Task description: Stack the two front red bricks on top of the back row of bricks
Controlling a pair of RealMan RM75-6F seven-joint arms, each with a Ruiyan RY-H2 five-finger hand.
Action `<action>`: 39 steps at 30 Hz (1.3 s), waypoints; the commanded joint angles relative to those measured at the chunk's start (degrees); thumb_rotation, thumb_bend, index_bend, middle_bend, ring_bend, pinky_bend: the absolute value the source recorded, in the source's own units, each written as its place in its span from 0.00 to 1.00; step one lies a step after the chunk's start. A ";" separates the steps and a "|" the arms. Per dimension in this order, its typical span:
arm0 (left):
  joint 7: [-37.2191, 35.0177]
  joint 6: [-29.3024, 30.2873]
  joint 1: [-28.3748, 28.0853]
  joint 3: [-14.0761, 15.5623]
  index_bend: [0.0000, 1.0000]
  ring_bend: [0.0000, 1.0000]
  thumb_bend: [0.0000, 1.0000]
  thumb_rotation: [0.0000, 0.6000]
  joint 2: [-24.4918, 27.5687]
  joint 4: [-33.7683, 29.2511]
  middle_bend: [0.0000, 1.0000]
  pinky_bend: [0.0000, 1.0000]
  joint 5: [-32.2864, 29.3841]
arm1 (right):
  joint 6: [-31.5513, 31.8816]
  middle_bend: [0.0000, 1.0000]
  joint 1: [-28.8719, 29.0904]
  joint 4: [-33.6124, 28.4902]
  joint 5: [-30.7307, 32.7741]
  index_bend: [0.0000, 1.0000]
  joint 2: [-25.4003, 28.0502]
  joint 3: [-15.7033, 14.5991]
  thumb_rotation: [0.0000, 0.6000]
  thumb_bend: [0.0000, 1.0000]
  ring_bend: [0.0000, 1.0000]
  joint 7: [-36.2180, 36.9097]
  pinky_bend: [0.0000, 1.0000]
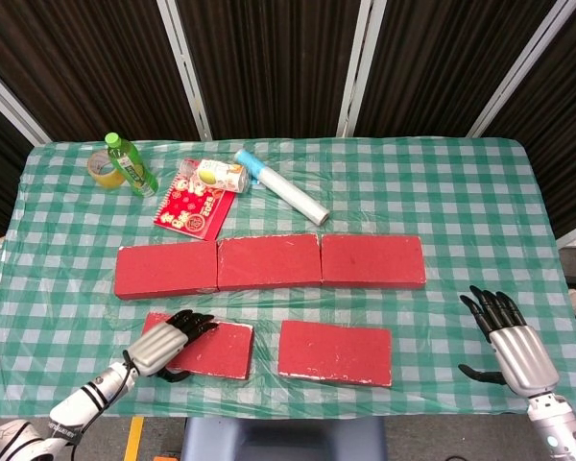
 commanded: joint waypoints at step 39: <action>14.23 10.14 1.91 -8.70 0.00 0.72 0.28 1.00 3.40 -10.28 0.53 0.76 -8.33 | -0.53 0.00 0.34 0.19 -0.80 0.00 0.43 -0.59 1.00 0.13 0.00 1.12 0.00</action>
